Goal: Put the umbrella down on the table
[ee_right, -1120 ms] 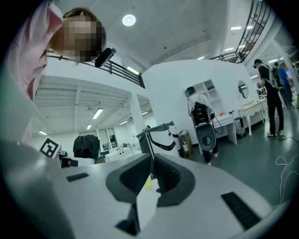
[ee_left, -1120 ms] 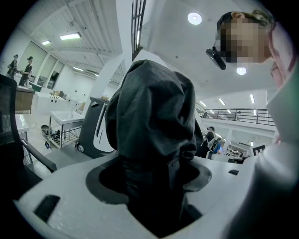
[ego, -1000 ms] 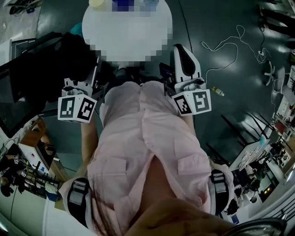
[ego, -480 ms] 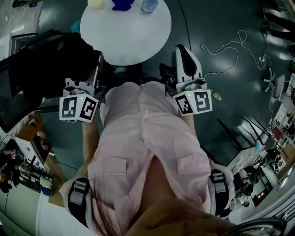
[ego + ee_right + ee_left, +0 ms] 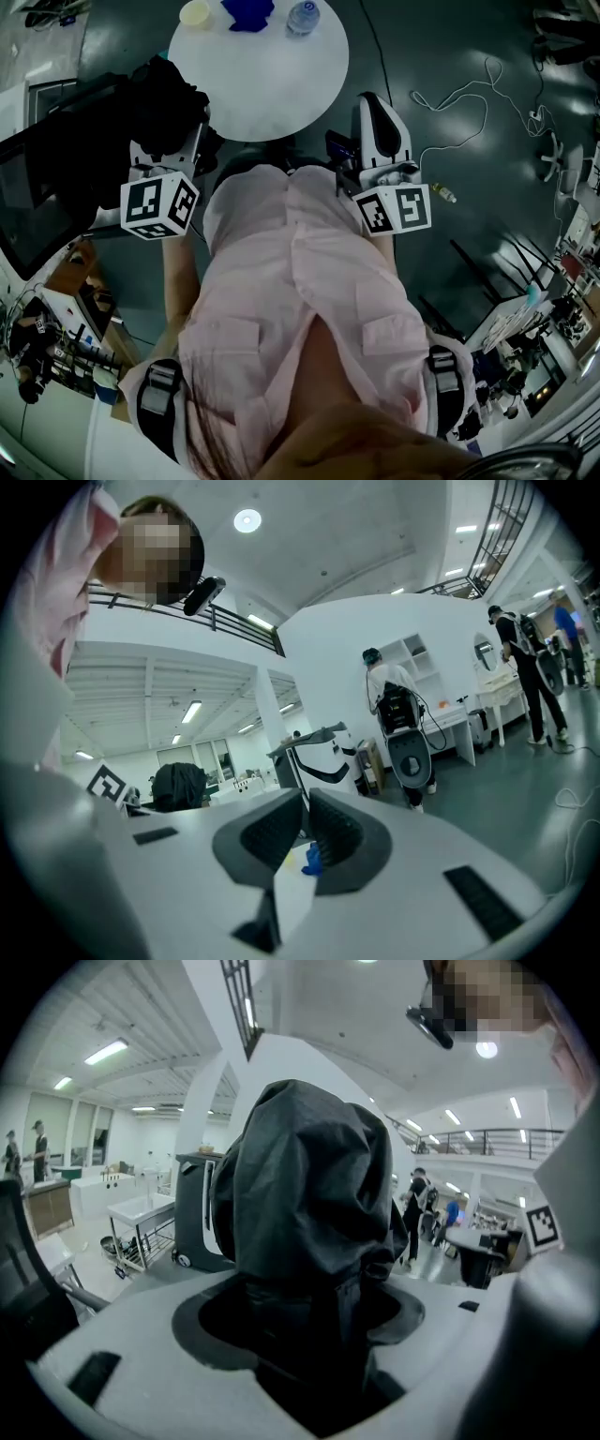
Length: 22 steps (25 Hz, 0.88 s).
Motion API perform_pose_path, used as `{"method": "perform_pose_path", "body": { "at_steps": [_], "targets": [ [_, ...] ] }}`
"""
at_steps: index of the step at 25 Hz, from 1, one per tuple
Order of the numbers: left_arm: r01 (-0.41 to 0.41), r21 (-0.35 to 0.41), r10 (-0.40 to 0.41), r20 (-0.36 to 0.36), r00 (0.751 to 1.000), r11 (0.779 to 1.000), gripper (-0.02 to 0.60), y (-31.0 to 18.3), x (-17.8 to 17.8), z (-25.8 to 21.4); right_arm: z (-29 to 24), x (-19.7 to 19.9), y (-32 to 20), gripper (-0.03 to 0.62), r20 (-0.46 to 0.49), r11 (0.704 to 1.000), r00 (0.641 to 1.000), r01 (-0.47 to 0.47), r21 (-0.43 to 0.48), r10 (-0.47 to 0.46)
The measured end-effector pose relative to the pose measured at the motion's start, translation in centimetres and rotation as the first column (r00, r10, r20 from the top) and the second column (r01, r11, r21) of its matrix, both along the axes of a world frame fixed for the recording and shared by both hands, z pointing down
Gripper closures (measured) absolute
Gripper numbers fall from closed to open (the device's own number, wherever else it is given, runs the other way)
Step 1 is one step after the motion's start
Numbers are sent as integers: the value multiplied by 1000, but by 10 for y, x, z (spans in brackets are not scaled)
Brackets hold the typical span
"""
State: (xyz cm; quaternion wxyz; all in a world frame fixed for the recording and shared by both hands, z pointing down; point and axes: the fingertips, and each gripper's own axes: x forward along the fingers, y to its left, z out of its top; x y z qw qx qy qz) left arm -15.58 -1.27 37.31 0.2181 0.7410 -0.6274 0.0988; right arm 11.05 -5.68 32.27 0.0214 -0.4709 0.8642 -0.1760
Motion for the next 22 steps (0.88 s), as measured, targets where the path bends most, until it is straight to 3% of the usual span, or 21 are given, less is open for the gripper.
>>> {"method": "perform_pose_path", "body": {
  "at_steps": [4, 10, 14, 22],
  "targets": [
    [-117, -128, 133, 129, 983, 985, 268, -27, 2, 42, 2, 4, -4, 554, -7, 1000, 1000, -29, -10, 29],
    [-225, -297, 273, 131, 953, 928, 268, -64, 25, 119, 6, 15, -9, 553, -17, 997, 997, -73, -29, 72],
    [-275, -400, 345, 113, 932, 874, 268, -80, 39, 170, 6, 13, -17, 553, -15, 996, 996, -87, -37, 86],
    [-311, -588, 455, 111, 883, 746, 268, -103, 49, 262, 12, 19, -25, 554, -33, 990, 991, -128, -63, 126]
  ]
}}
